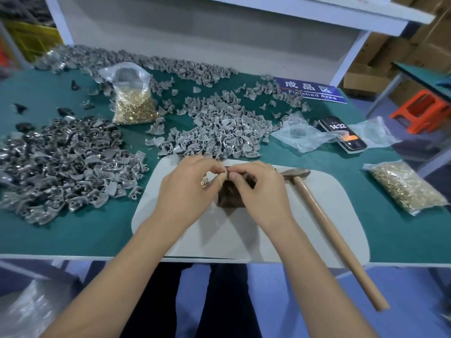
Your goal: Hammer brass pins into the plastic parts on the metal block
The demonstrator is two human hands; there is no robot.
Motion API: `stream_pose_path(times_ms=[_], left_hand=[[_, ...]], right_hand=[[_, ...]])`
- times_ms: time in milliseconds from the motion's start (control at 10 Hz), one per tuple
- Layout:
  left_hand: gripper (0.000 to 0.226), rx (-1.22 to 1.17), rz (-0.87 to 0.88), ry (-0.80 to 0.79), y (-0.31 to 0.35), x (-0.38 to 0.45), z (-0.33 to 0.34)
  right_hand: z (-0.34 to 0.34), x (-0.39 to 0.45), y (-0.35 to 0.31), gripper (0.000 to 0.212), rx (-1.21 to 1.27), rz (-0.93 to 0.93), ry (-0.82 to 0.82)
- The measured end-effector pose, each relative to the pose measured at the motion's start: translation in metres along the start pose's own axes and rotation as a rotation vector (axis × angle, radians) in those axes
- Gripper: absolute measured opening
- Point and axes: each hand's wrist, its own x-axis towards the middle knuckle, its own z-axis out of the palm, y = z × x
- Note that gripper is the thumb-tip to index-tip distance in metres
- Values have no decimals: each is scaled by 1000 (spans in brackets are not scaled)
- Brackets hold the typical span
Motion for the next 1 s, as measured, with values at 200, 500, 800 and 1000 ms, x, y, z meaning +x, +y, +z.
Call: stream_pose_path(times_ms=[200, 500, 800, 1000], left_hand=[[9, -130, -88, 50, -31, -17, -26], [9, 286, -202, 154, -93, -40, -83], [12, 370, -290, 137, -131, -44, -110], [25, 260, -243, 224, -129, -42, -109]], right_hand=[[30, 8, -26, 8, 73, -47, -61], [117, 28, -84, 6, -73, -139, -274], [163, 42, -114, 10, -119, -186, -326], [157, 45, -114, 12, -46, -179, -274]])
